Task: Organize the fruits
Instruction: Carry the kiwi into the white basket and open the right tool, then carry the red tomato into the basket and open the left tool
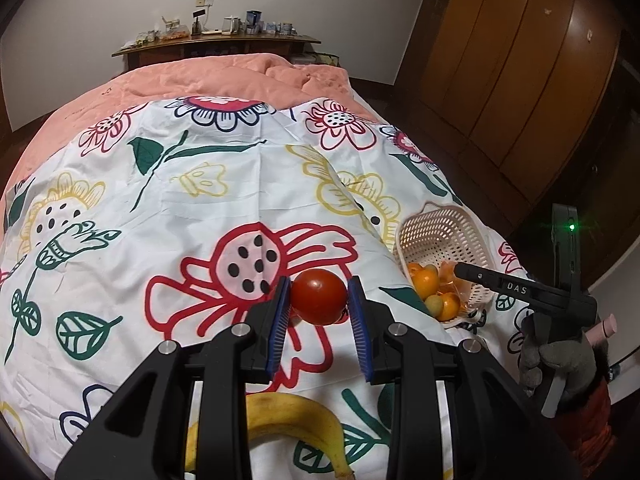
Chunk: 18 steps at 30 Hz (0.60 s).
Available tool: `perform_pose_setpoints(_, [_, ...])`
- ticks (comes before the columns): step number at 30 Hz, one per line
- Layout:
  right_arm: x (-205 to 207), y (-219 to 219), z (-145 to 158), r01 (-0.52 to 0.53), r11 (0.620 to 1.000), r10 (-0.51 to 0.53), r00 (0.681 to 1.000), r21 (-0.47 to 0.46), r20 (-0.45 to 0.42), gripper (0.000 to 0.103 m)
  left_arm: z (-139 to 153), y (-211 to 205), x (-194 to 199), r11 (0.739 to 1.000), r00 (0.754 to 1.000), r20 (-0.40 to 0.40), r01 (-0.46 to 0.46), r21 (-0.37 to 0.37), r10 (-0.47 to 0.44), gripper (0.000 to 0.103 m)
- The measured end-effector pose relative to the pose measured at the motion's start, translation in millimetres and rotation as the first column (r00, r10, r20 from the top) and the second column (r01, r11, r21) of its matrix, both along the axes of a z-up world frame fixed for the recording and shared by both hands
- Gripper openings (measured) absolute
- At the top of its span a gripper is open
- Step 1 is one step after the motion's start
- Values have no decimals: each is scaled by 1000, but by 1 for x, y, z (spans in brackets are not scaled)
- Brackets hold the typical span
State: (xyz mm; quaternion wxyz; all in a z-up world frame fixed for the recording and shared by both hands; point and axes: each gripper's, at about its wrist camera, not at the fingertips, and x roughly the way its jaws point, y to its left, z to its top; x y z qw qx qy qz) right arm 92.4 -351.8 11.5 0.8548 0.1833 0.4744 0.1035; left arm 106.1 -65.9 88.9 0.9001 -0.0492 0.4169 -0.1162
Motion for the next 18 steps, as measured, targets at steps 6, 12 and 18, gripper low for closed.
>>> perform_pose_setpoints(6, [-4, -7, 0, 6, 1000, -6, 1000, 21, 6, 28, -1, -14, 3, 1000, 1000, -7, 25, 17, -25, 30])
perform_pose_setpoints(12, [-8, -20, 0, 43, 998, -44, 999, 51, 14, 29, -8, -36, 11, 997, 997, -34, 74, 21, -73, 30])
perform_pose_setpoints(18, [-9, -34, -1, 76, 994, -77, 997, 75, 16, 29, -17, -66, 23, 989, 987, -60, 150, 15, -148, 30])
